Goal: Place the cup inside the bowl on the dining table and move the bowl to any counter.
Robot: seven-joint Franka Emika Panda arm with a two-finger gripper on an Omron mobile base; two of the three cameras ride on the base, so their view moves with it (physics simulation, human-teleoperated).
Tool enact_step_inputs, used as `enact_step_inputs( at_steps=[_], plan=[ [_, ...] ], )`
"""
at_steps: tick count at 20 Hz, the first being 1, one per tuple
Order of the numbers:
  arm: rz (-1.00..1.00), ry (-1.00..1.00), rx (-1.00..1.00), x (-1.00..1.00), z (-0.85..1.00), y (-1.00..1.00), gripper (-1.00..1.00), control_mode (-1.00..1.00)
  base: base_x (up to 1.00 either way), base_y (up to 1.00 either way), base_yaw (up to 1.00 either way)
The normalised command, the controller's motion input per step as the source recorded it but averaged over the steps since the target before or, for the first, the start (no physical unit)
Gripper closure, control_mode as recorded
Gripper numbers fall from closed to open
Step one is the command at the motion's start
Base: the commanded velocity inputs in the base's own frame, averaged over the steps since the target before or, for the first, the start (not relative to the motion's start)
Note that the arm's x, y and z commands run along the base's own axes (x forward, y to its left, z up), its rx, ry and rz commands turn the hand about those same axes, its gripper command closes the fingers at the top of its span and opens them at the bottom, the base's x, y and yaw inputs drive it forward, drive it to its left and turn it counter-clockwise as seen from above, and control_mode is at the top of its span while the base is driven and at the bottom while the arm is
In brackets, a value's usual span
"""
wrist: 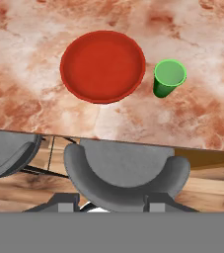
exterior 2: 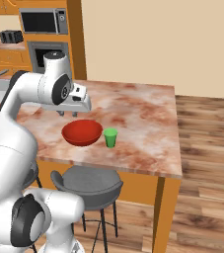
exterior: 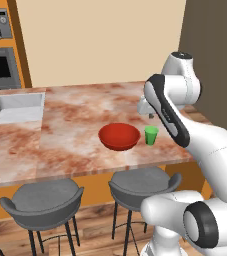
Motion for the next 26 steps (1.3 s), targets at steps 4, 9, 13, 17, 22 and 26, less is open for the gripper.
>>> enact_step_inputs(
  at_steps=[4,9,13,17,22,26],
  plan=[
    [0.0,0.02,0.0,0.0,-0.01,0.0,-1.0,-1.0,0.0,0.0,0.0],
    [0.0,0.01,0.01,0.0,-0.09,-0.2,-1.0,-1.0,0.0,0.0,0.0],
    [-0.01,0.02,0.01,0.0,-0.03,-0.23,-1.0,-1.0,0.0,0.0,0.0],
    [0.0,0.02,0.0,0.0,0.0,-0.22,-1.0,-1.0,0.0,0.0,0.0],
    [0.0,0.03,0.0,0.02,0.0,-0.21,-1.0,-1.0,0.0,0.0,0.0],
    [0.0,0.04,0.0,0.03,0.0,-0.2,-1.0,-1.0,0.0,0.0,0.0]
  ],
)
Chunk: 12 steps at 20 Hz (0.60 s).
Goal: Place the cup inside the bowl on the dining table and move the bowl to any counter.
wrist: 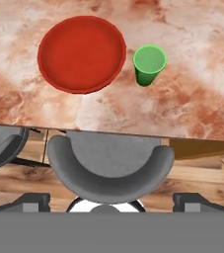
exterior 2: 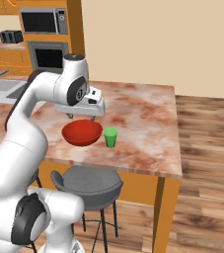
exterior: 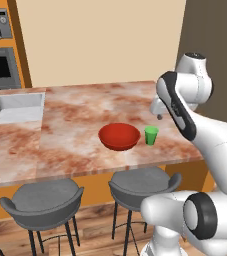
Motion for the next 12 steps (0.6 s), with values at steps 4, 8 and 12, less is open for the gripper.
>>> enact_step_inputs(
  at_steps=[4,8,12],
  plan=[
    [-0.02,0.05,0.0,0.07,0.0,-0.13,-1.0,-1.0,0.0,0.0,0.0],
    [-0.03,0.06,0.0,0.07,0.0,-0.15,-1.0,-1.0,0.0,0.0,0.0],
    [-0.03,0.06,0.0,0.07,0.0,-0.14,-1.0,-1.0,0.0,0.0,0.0]
  ],
)
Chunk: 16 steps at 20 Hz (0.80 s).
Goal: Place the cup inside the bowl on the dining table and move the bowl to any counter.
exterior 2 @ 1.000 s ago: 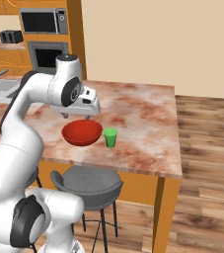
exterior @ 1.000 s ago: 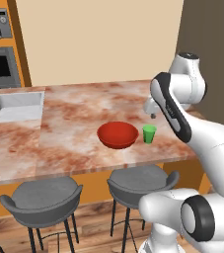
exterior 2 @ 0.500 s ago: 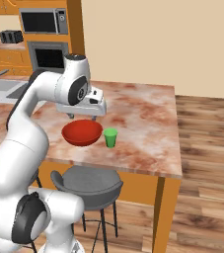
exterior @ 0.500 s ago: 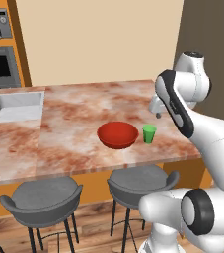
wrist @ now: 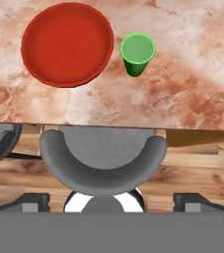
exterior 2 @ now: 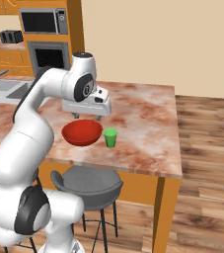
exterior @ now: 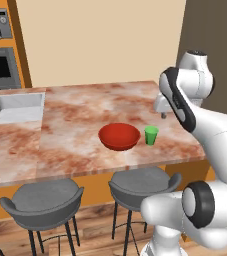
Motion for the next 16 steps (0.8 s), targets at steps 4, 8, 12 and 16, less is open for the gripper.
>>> enact_step_inputs(
  at_steps=[4,8,12,16],
  plan=[
    [-0.03,0.07,0.0,0.1,0.0,-0.12,-1.0,-1.0,0.0,0.0,0.0],
    [-0.03,0.07,0.0,0.12,0.0,-0.12,-1.0,-1.0,0.0,0.0,0.0],
    [-0.03,0.07,0.0,0.12,0.0,-0.1,-1.0,-1.0,0.0,0.0,0.0],
    [-0.03,0.07,0.0,0.11,0.0,-0.08,-1.0,-1.0,0.0,0.0,0.0]
  ],
)
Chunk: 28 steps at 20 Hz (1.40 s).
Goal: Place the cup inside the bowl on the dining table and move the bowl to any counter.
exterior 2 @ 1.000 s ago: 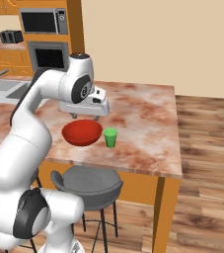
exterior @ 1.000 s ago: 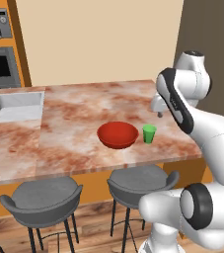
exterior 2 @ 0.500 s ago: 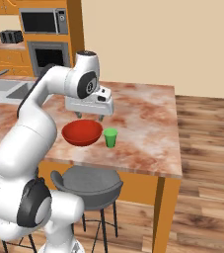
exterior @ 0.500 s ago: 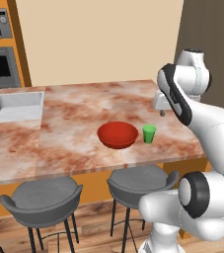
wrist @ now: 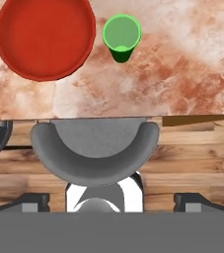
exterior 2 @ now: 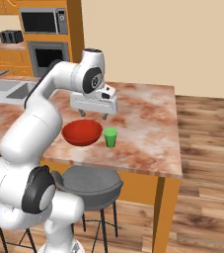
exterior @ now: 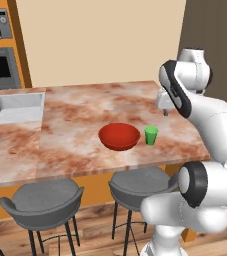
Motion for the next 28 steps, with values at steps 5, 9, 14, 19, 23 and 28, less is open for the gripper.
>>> enact_step_inputs(
  at_steps=[5,9,14,19,23,28],
  plan=[
    [-0.04,0.07,0.0,0.12,0.0,-0.07,-1.0,-1.0,0.0,0.0,0.0],
    [-0.04,0.07,0.0,0.13,0.0,-0.06,-1.0,-1.0,0.0,0.0,0.0],
    [-0.05,0.07,0.0,0.19,0.0,-0.03,-1.0,-1.0,0.0,0.0,0.0],
    [-0.05,0.04,0.0,0.16,0.0,0.0,-1.0,-1.0,0.0,0.0,0.0],
    [-0.04,0.02,0.0,0.17,0.0,-0.01,-1.0,-1.0,0.0,0.0,0.0],
    [-0.04,0.02,0.0,0.18,0.0,0.0,-1.0,-1.0,0.0,0.0,0.0]
  ],
)
